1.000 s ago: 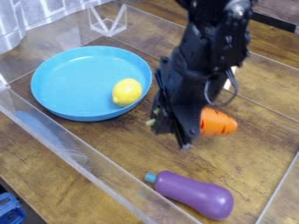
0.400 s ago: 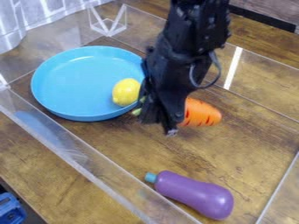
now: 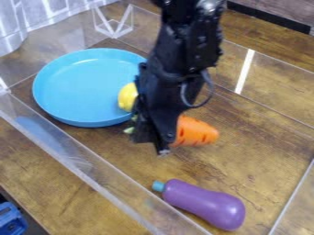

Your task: Move the carrot to the right side

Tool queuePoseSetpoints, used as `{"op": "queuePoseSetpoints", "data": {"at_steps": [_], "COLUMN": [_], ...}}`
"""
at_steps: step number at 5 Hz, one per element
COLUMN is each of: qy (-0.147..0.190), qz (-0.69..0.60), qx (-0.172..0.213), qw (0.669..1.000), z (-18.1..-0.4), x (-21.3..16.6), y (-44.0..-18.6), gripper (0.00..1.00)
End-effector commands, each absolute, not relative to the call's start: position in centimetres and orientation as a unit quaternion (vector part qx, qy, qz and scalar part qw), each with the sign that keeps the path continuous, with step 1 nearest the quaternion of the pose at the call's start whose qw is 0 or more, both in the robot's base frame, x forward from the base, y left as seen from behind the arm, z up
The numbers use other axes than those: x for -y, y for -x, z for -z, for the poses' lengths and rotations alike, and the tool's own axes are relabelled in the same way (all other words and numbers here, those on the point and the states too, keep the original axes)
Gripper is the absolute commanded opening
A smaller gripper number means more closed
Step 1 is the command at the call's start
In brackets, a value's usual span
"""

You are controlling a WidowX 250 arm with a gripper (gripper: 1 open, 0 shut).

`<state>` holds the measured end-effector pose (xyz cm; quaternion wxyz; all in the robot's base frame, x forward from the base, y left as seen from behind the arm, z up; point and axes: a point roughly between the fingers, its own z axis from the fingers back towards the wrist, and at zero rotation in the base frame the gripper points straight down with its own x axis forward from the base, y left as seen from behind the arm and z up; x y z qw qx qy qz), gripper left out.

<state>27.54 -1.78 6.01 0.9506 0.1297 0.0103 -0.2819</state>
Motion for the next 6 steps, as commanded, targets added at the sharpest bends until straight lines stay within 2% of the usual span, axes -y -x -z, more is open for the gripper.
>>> {"op": "queuePoseSetpoints", "data": {"at_steps": [1,2,3,4,5,6], "qy": [-0.131,-0.132,-0.126,-0.122,-0.127,-0.123], "qz": [0.254,0.238,0.245,0.233,0.211,0.19], "qx": [0.016,0.007,0.008,0.006,0.015,0.017], "qw": [0.958,0.962,0.961,0.965,0.969,0.974], "z": [-6.2,-5.0,-5.5,-4.0,-4.2,-4.4], "x": [1.2,0.7,0.4,1.5,2.3,1.3], "y": [-27.8,-27.8,-28.2,-28.4,-29.3,-29.9], "gripper": [0.0,0.0,0.0,0.0,0.0,0.0]}}
